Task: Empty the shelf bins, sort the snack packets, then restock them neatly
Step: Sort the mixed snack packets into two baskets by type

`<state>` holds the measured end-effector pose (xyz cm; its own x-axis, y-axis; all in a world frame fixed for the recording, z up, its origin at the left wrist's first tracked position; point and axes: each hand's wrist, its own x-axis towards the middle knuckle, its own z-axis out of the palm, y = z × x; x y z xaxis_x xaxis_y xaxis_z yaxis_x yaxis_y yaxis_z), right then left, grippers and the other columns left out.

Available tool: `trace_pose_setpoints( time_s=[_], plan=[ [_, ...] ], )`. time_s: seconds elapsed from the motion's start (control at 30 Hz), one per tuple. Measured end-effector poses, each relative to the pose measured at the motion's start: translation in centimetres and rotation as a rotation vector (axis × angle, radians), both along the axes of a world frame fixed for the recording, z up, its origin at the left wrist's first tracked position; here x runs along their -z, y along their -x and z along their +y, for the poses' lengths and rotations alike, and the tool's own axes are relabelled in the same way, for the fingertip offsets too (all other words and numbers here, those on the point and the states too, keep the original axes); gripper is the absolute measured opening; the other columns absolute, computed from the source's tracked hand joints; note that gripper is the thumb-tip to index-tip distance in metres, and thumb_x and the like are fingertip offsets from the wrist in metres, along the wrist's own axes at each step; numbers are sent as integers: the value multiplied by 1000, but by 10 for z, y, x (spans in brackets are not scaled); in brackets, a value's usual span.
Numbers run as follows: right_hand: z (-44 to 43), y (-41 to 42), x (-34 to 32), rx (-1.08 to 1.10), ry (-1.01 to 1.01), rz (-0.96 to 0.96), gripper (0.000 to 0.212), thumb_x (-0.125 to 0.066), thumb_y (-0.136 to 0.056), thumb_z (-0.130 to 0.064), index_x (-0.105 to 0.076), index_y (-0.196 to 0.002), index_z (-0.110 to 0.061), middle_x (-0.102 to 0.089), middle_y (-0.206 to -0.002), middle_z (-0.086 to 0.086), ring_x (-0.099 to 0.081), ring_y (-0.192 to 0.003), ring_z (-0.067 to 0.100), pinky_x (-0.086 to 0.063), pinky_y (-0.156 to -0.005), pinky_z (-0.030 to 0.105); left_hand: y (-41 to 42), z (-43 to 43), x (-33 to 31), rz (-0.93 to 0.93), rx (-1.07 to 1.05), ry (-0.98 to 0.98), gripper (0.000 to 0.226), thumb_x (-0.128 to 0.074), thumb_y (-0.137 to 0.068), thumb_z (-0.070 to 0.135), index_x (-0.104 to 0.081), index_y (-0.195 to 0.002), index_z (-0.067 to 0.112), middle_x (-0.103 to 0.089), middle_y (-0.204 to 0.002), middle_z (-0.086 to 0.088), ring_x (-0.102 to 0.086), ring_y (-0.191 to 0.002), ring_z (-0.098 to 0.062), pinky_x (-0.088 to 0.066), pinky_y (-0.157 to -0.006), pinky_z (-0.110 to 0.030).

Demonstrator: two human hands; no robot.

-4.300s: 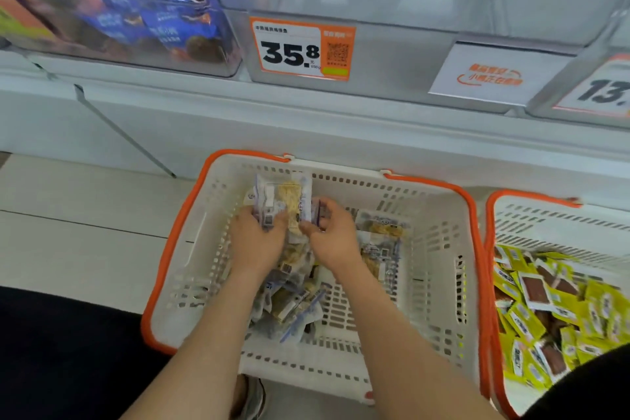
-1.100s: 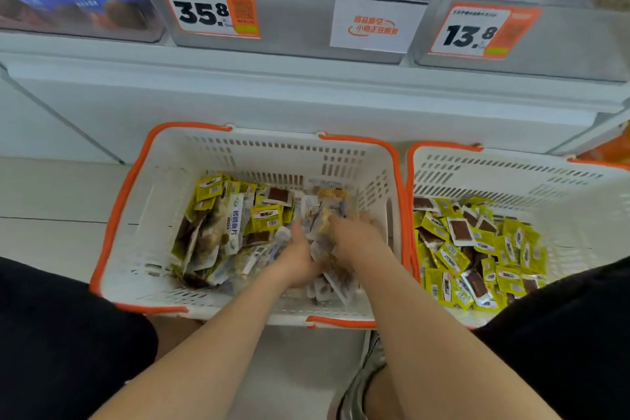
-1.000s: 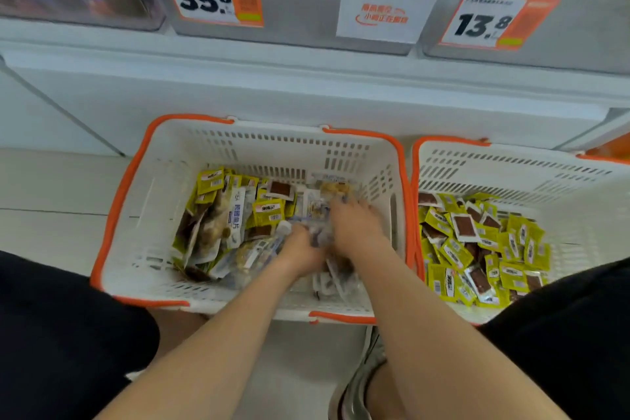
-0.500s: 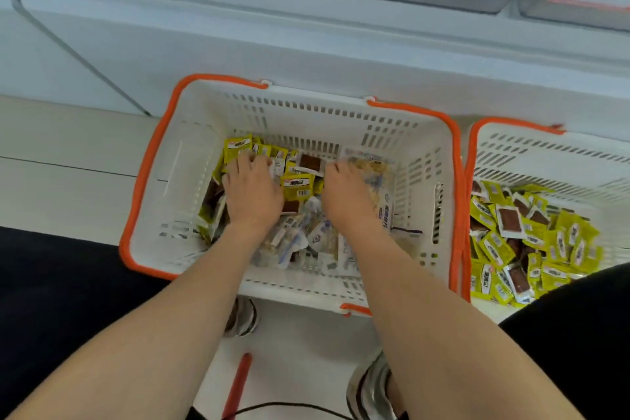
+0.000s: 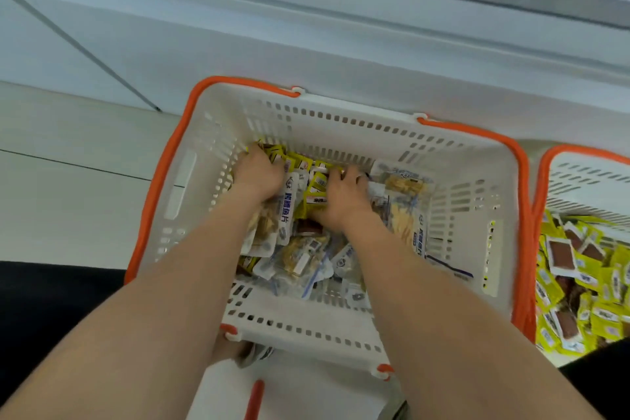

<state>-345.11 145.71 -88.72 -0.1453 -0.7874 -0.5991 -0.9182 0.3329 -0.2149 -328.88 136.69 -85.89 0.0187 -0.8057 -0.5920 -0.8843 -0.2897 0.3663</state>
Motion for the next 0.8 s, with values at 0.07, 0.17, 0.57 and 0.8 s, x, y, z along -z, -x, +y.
trace_pose_setpoints(
  time_s=[0.07, 0.17, 0.57, 0.8],
  plan=[
    [2, -3, 6, 4, 18, 1, 112, -82, -79, -57, -16, -159, -12, -15, -156, 20, -17, -145, 52, -33, -116, 57, -1, 6, 11, -58, 114, 42, 74, -58, -100, 51, -34, -153, 4, -34, -156, -28, -33, -143, -50, -32, -118, -55],
    [7, -2, 17, -25, 94, 0, 122, -89, -74, -52, -11, -162, -18, -18, -156, 17, -21, -145, 46, -38, -115, 55, 3, 8, 29, -40, 306, 105, 71, -66, -94, 55, -47, -141, 7, -44, -151, -21, -38, -142, -43, -35, -116, -54],
    [14, 7, 24, -97, 203, -89, 100, -85, -72, -13, -28, -154, -20, -49, -142, 8, -45, -124, 37, -48, -97, 49, 18, 1, 14, -200, 736, -99, 114, -95, -52, 64, -42, -147, 32, -51, -143, -6, -40, -136, -40, -41, -109, -60],
    [12, 18, 6, 81, 207, -398, 61, -76, -74, -17, -54, -130, -28, -63, -105, 8, -61, -96, 31, -48, -72, 36, 16, 0, -21, -188, 821, -42, 78, -97, -64, 44, -63, -131, 25, -66, -128, -1, -64, -114, -29, -56, -95, -44]
  ],
)
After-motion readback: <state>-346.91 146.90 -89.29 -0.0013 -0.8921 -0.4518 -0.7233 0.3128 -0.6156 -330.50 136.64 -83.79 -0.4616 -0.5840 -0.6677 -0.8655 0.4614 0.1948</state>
